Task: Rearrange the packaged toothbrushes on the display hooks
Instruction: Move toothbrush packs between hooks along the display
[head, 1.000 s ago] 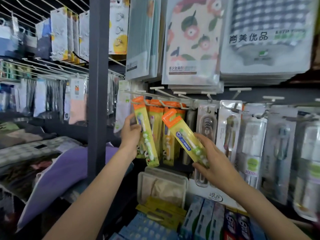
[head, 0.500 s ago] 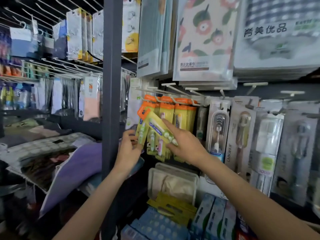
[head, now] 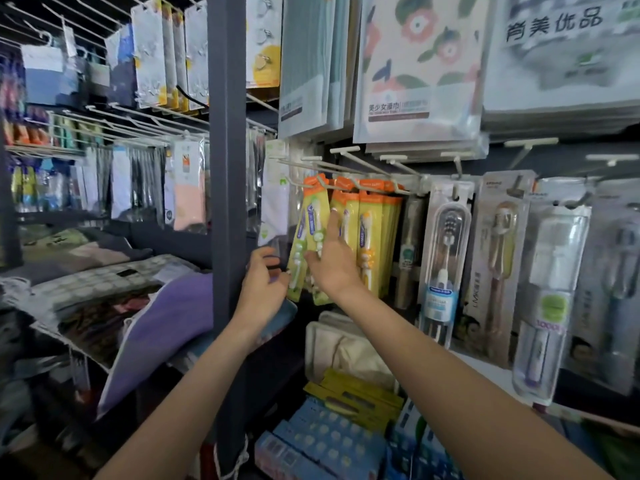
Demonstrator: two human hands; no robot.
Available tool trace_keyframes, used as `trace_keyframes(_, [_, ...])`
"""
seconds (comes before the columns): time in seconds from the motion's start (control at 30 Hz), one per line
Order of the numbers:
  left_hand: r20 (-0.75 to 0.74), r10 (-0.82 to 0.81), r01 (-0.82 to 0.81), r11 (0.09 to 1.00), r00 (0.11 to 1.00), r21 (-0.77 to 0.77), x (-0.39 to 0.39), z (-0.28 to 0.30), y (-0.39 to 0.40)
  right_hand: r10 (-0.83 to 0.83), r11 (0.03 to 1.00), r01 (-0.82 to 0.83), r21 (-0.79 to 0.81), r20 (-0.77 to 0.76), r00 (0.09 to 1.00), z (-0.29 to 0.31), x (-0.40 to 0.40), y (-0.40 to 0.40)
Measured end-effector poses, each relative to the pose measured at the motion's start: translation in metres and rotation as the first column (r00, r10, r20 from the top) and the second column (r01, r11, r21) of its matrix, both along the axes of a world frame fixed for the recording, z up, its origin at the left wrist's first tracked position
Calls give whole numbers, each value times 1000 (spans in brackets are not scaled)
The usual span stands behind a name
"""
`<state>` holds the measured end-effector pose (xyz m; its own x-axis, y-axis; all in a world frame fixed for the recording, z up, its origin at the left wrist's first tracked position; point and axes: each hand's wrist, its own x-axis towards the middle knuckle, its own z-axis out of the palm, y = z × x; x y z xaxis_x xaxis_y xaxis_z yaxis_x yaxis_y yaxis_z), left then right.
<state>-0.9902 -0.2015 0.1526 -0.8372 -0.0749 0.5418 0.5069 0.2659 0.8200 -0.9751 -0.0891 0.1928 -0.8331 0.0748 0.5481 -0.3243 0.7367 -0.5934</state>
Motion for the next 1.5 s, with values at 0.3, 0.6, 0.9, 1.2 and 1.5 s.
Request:
trace_keyframes(0.3, [-150, -28, 27, 1000, 988, -9, 23, -3, 12, -4, 984, 0, 180, 19, 1000, -22, 68, 64])
trace_keyframes(0.6, [-347, -338, 262, 932, 875, -249, 81, 0, 147, -288, 946, 307, 103, -167, 943, -16, 196, 197])
trace_keyframes(0.9, [-687, -447, 281, 894, 573, -348, 187, 4, 292, -739, 621, 783, 9, -327, 590, -20, 338, 343])
trace_keyframes(1.2, [-566, -594, 319, 796, 572, -514, 250, -11, 383, -924, 382, 902, -204, -122, 364, -27, 390, 442])
trace_keyframes(1.5, [-542, -542, 250, 816, 643, -521, 258, -21, 407, -876, 479, 842, -249, -70, 478, -11, 391, 480])
